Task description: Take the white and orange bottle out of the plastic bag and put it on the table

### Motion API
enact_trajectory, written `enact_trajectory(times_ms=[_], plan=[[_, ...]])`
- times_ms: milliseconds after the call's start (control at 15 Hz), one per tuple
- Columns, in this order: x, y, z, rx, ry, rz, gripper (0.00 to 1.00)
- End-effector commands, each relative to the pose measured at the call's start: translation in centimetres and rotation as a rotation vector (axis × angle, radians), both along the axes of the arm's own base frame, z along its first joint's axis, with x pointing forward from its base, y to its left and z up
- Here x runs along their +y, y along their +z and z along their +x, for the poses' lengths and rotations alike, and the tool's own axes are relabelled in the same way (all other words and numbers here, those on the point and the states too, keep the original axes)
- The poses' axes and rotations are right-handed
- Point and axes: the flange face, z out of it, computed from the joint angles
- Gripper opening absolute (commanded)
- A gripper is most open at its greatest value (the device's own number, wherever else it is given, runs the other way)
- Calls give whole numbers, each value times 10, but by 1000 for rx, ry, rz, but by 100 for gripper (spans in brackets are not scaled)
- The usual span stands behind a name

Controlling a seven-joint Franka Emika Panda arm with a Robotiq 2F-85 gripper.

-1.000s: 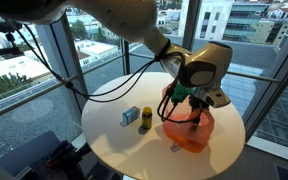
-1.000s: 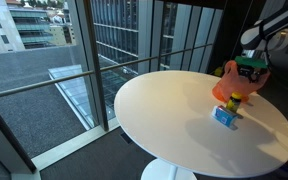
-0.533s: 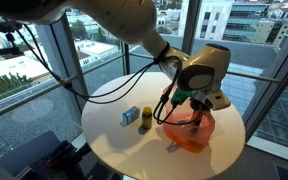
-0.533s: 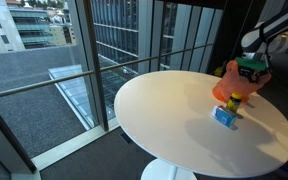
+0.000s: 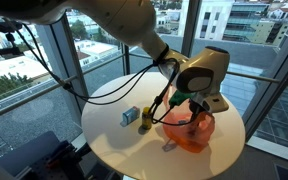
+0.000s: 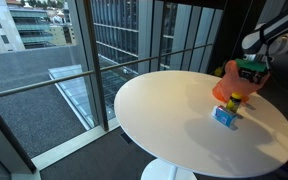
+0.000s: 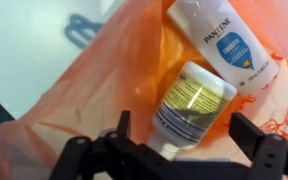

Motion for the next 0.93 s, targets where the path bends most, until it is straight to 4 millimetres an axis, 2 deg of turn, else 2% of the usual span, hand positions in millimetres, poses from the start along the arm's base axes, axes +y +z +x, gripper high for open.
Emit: enact_trajectory(times_ms=[0, 600, 867], plan=[[0, -3, -1, 20, -44, -11, 100], [7, -18, 4, 3, 0, 15, 100], [4, -21, 6, -9, -6, 7, 100]])
